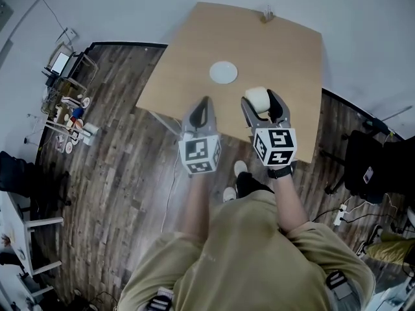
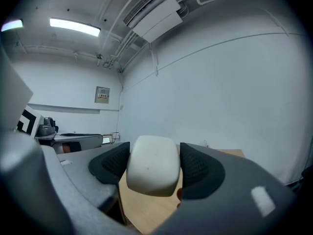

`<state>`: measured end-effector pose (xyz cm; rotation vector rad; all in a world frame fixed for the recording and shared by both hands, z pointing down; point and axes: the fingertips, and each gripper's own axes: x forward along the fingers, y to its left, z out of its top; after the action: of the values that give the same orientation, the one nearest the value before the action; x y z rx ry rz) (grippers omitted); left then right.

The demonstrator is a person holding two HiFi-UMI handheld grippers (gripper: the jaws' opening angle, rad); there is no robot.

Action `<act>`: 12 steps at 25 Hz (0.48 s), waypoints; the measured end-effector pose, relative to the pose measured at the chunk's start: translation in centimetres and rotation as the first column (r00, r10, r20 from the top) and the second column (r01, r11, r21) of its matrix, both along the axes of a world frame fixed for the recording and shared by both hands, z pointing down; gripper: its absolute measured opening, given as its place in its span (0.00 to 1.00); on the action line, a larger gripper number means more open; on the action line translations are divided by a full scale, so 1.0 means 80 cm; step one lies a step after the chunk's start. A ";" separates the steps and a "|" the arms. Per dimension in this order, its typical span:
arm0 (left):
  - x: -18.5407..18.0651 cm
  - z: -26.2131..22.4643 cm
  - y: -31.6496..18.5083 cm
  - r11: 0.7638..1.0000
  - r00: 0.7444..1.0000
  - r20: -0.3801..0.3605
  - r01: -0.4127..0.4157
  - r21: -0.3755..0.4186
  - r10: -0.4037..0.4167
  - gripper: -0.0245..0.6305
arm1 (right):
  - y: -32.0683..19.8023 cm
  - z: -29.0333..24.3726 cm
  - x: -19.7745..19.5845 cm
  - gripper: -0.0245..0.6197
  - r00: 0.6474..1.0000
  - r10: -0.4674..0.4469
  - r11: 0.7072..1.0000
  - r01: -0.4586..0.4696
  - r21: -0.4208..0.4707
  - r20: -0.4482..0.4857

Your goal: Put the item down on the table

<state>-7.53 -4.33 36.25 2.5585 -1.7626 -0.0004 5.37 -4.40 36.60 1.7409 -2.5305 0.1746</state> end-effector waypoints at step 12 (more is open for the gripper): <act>-0.002 -0.017 -0.187 0.999 0.999 -0.014 0.032 -0.014 -0.033 0.04 | -0.206 -0.019 -0.013 0.54 0.996 -0.053 0.998 0.051 0.026 0.066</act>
<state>-7.72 -19.30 34.91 2.5137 -1.7927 -0.0076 4.30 -20.86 35.05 1.7032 -2.6329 0.2036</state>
